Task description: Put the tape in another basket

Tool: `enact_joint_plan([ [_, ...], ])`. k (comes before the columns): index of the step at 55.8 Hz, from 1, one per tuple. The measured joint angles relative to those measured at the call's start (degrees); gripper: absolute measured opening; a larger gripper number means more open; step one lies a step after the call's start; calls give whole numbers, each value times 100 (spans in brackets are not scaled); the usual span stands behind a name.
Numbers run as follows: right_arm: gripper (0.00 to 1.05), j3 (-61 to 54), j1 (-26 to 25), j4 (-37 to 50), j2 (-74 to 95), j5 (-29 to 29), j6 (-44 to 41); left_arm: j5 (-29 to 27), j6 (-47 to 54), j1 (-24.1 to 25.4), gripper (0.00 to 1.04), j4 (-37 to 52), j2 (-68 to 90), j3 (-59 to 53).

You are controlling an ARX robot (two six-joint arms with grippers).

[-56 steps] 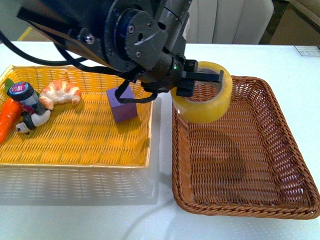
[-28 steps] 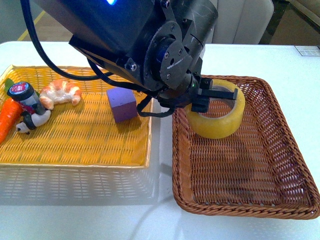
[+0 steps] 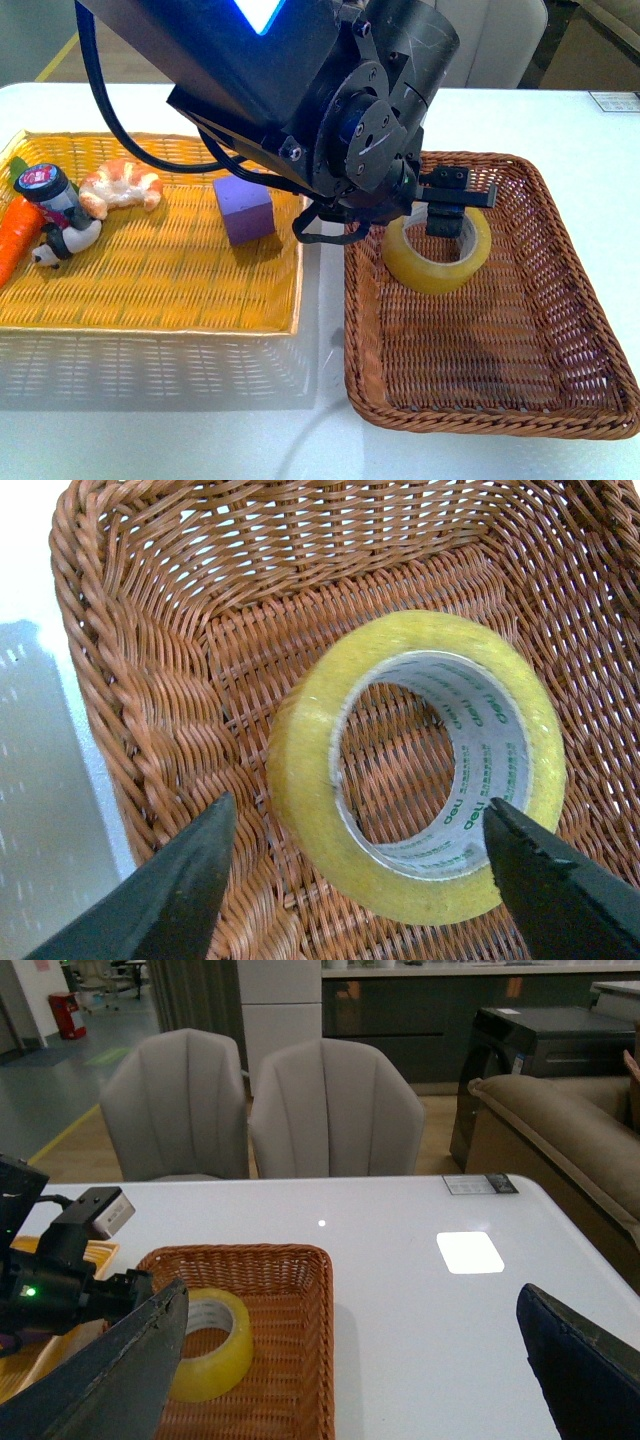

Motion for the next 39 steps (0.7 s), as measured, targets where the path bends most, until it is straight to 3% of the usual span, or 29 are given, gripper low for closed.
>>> enact_joint_plan([
  [7, 96, 2, 0, 0, 0, 0, -2, -55, -7, 72, 98, 350, -389, -522],
  [24, 96, 2, 0, 0, 0, 0, -2, -273, -85, 772, 96, 1567, -2793, -2881],
  [32, 96, 2, 0, 0, 0, 0, 0, -299, -282, 1123, 96, 1714, -3845, -3829],
  [39, 96, 2, 0, 0, -2, -20, -2, -2188, 789, 1198, 76, 4485, -3910, -4898],
])
